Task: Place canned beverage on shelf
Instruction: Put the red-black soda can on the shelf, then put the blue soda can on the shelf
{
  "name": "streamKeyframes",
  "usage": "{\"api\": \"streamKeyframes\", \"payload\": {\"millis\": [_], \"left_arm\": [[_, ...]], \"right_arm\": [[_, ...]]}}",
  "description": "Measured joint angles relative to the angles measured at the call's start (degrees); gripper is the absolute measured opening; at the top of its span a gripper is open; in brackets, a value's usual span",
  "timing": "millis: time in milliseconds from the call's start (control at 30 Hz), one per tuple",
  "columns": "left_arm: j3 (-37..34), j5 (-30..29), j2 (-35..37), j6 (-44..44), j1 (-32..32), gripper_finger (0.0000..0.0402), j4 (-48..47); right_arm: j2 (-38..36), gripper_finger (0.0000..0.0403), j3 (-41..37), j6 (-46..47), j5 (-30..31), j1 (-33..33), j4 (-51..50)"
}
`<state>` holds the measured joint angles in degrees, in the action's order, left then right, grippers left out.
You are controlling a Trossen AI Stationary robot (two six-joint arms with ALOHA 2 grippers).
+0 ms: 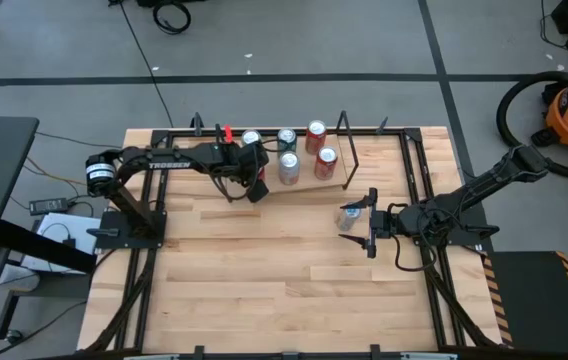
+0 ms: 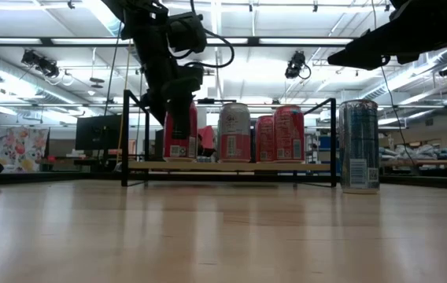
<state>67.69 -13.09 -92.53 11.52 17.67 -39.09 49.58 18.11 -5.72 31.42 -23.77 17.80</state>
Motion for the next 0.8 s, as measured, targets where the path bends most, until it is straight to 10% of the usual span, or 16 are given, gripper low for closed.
{"api": "streamKeyframes", "payload": {"millis": [800], "left_arm": [[19.2,3.9,0.2,-8.3,-5.9,0.0362,-8.9]], "right_arm": [[0.0,0.0364,0.0,0.1,0.0,0.0,-0.3]]}}
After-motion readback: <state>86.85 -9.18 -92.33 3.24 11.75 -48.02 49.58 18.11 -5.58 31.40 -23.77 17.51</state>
